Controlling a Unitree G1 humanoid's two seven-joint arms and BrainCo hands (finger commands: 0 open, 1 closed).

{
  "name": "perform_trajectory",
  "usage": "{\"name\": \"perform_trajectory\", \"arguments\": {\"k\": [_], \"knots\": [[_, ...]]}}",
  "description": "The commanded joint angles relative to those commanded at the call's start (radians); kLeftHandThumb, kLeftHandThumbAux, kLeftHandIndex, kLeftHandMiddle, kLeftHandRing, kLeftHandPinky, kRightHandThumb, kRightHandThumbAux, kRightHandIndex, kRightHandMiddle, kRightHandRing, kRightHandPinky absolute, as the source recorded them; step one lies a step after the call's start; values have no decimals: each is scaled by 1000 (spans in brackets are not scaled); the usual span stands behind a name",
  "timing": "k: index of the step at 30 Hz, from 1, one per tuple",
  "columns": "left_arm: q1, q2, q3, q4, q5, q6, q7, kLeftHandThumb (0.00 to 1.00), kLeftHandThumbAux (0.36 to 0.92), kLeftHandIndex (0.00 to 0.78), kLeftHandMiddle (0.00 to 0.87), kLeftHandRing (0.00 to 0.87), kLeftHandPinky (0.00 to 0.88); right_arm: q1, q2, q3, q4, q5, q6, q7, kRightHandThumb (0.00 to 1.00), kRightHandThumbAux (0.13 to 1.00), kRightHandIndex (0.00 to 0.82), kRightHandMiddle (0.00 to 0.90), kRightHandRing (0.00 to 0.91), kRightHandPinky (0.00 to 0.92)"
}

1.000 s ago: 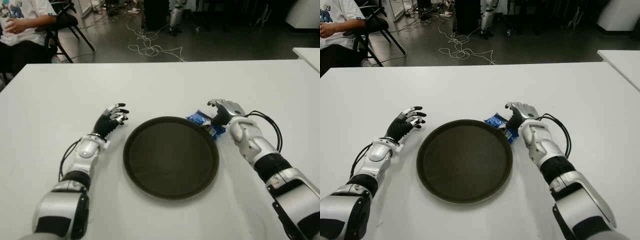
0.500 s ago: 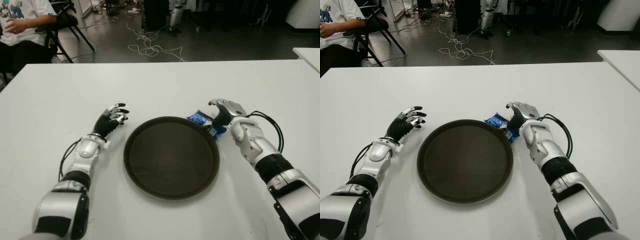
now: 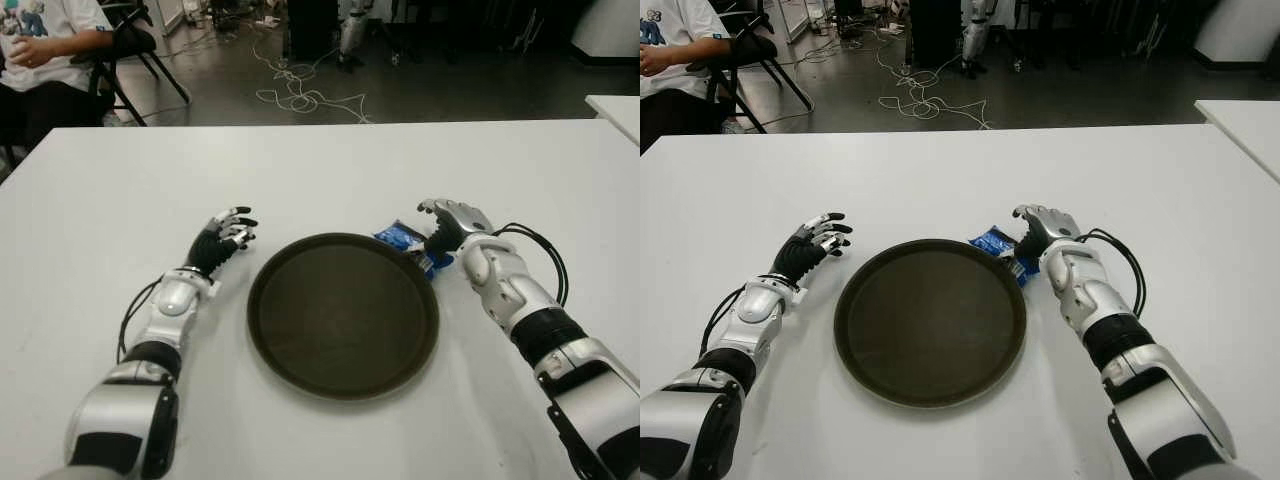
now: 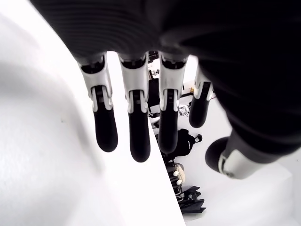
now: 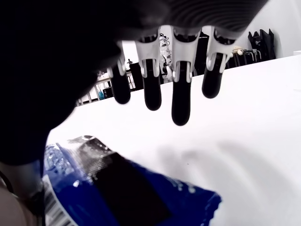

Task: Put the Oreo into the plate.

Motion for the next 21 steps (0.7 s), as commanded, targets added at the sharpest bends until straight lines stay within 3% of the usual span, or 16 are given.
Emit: {"name": "perform_trajectory", "arguments": {"k": [9, 21], "knots": [[1, -3, 2, 0, -2, -8, -3, 317, 589, 205, 308, 331, 360, -12, 7, -1, 35, 8, -18, -1, 0, 695, 252, 271, 296, 281], [0, -4, 3, 0, -4, -12, -8, 330, 595, 210, 308, 329, 367, -22, 2, -3, 19, 3, -22, -8, 0, 700, 198, 215, 226, 195]]}}
